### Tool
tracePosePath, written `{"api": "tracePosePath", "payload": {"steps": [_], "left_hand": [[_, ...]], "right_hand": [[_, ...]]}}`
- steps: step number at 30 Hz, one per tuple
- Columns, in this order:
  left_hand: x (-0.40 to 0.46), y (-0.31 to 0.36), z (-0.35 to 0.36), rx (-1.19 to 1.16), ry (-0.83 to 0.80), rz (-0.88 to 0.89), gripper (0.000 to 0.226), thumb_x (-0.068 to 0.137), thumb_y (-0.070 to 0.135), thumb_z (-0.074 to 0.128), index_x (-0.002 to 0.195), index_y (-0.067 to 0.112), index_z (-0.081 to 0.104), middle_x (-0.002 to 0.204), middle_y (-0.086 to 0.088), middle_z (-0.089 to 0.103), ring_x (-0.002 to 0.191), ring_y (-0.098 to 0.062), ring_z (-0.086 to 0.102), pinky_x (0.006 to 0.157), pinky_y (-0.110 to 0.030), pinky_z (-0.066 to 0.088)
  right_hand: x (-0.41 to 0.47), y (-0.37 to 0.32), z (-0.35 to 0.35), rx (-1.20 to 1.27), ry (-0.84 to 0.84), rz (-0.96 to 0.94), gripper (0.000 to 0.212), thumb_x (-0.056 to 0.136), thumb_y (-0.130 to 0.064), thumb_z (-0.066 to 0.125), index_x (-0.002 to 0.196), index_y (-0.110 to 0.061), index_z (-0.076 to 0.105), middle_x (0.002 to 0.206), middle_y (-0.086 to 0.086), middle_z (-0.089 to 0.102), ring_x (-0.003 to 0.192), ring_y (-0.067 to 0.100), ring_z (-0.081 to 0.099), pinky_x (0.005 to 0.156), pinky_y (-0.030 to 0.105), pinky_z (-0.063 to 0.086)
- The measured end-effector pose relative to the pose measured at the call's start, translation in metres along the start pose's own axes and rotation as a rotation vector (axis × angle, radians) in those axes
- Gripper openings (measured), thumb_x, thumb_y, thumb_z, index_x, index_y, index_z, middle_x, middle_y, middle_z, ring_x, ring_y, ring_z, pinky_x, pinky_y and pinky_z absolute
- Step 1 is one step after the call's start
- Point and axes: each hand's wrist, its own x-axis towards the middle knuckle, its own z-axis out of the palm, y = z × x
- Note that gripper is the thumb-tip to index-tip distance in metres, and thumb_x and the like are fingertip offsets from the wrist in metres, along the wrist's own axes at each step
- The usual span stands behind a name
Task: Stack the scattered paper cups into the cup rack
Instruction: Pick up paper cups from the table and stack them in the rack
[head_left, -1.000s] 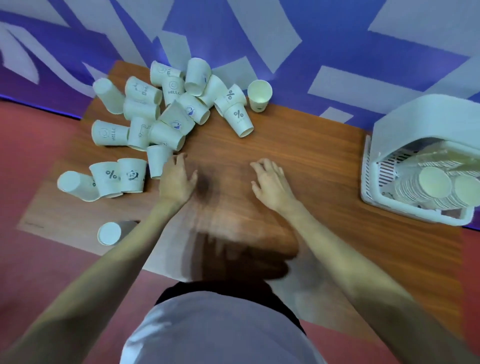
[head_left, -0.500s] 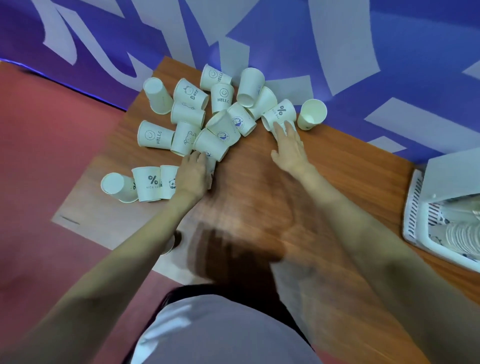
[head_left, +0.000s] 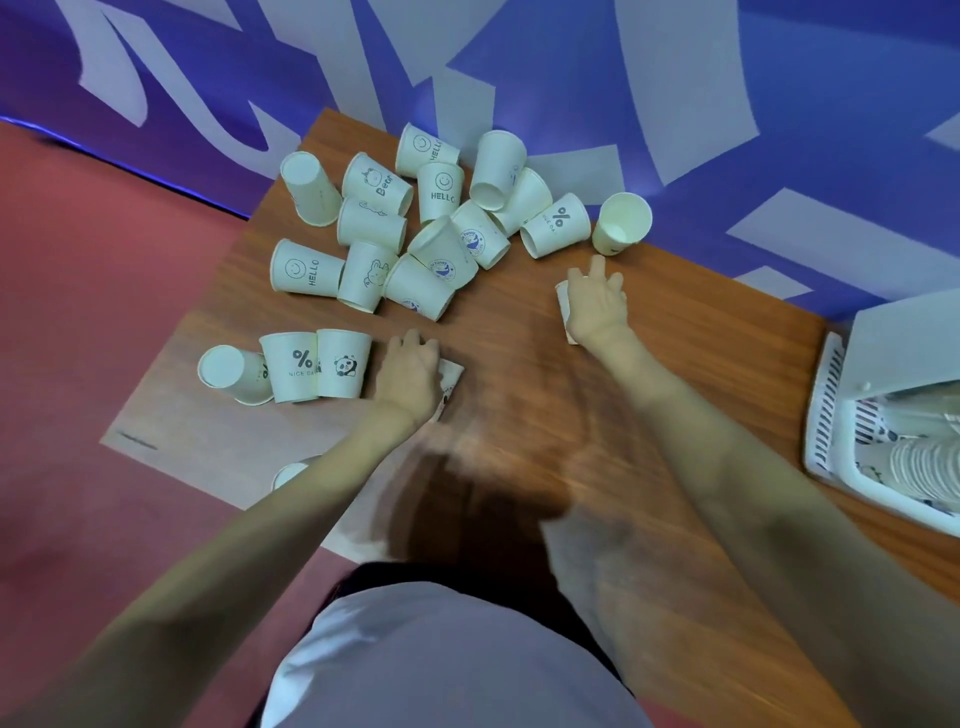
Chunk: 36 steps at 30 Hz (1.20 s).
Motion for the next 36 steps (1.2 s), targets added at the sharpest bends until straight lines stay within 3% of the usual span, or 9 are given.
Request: {"api": "tracePosePath", "payload": {"steps": [6, 11, 16, 21, 24, 25, 28, 32, 36], "left_hand": [[-0.022, 0.035, 0.01, -0.025, 0.012, 0.09, 0.019, 0.089, 0.009, 0.054, 0.104, 0.002, 0.062, 0.107, -0.016, 0.052, 0.101, -0.035, 0.046, 0.078, -0.045, 0.045], [-0.042, 0.081, 0.021, -0.086, 0.083, 0.131, 0.016, 0.09, 0.011, 0.057, 0.101, 0.005, 0.067, 0.105, -0.014, 0.056, 0.103, -0.031, 0.048, 0.076, -0.043, 0.048], [-0.06, 0.148, 0.036, -0.102, 0.14, 0.287, 0.019, 0.09, 0.015, 0.059, 0.103, 0.006, 0.069, 0.104, -0.015, 0.059, 0.101, -0.031, 0.052, 0.074, -0.039, 0.046], [-0.08, 0.236, 0.059, -0.201, 0.167, 0.509, 0.016, 0.089, 0.011, 0.058, 0.1, 0.006, 0.069, 0.101, -0.014, 0.06, 0.098, -0.034, 0.052, 0.079, -0.036, 0.042], [-0.096, 0.29, 0.073, -0.269, 0.18, 0.611, 0.013, 0.087, 0.01, 0.059, 0.096, 0.008, 0.069, 0.1, -0.011, 0.062, 0.095, -0.033, 0.054, 0.08, -0.033, 0.039], [-0.101, 0.306, 0.076, -0.291, 0.196, 0.653, 0.012, 0.087, 0.01, 0.06, 0.094, 0.008, 0.069, 0.098, -0.01, 0.062, 0.093, -0.032, 0.054, 0.08, -0.033, 0.039], [-0.113, 0.35, 0.078, -0.367, 0.288, 0.762, 0.012, 0.088, 0.014, 0.061, 0.094, 0.009, 0.07, 0.097, -0.007, 0.063, 0.09, -0.026, 0.056, 0.081, -0.028, 0.041], [-0.118, 0.403, 0.066, -0.476, 0.407, 0.849, 0.013, 0.089, 0.015, 0.061, 0.094, 0.009, 0.071, 0.098, -0.008, 0.063, 0.093, -0.023, 0.056, 0.084, -0.021, 0.038], [-0.111, 0.45, 0.057, -0.488, 0.456, 0.892, 0.012, 0.087, 0.012, 0.062, 0.092, 0.006, 0.072, 0.096, -0.011, 0.065, 0.091, -0.026, 0.059, 0.081, -0.023, 0.039]], "right_hand": [[-0.027, 0.052, 0.029, 0.025, 0.016, 0.018, 0.033, 0.087, -0.011, 0.063, 0.118, -0.009, 0.052, 0.129, 0.013, 0.043, 0.114, 0.034, 0.045, 0.075, 0.037, 0.041], [-0.082, 0.113, 0.041, 0.394, 0.219, 0.052, 0.013, 0.091, -0.017, 0.056, 0.099, -0.008, 0.061, 0.103, 0.012, 0.065, 0.095, 0.032, 0.06, 0.068, 0.032, 0.042], [-0.146, 0.188, 0.051, 0.555, 0.439, 0.002, 0.013, 0.092, -0.016, 0.055, 0.095, -0.005, 0.062, 0.097, 0.013, 0.063, 0.086, 0.03, 0.06, 0.074, 0.044, 0.049], [-0.201, 0.27, 0.061, 0.616, 0.697, 0.015, 0.011, 0.093, -0.013, 0.057, 0.095, -0.005, 0.065, 0.09, 0.011, 0.064, 0.081, 0.027, 0.059, 0.071, 0.036, 0.048], [-0.232, 0.31, 0.072, 0.675, 0.85, 0.083, 0.012, 0.094, -0.014, 0.056, 0.094, -0.004, 0.064, 0.089, 0.01, 0.065, 0.08, 0.025, 0.06, 0.07, 0.015, 0.046], [-0.242, 0.321, 0.075, 0.677, 0.908, 0.097, 0.013, 0.095, -0.014, 0.056, 0.094, -0.004, 0.064, 0.089, 0.009, 0.065, 0.08, 0.024, 0.06, 0.07, 0.016, 0.047], [-0.266, 0.352, 0.081, 0.657, 1.08, 0.143, 0.013, 0.095, -0.012, 0.055, 0.094, -0.002, 0.064, 0.089, 0.009, 0.066, 0.082, 0.023, 0.06, 0.071, 0.034, 0.05], [-0.283, 0.39, 0.077, 0.598, 1.293, 0.261, 0.012, 0.093, -0.007, 0.056, 0.093, 0.002, 0.065, 0.088, 0.014, 0.065, 0.079, 0.028, 0.059, 0.072, 0.034, 0.047], [-0.279, 0.425, 0.069, 0.563, 1.355, 0.37, 0.015, 0.092, -0.007, 0.056, 0.093, 0.003, 0.066, 0.089, 0.016, 0.065, 0.08, 0.031, 0.059, 0.075, 0.034, 0.045]]}}
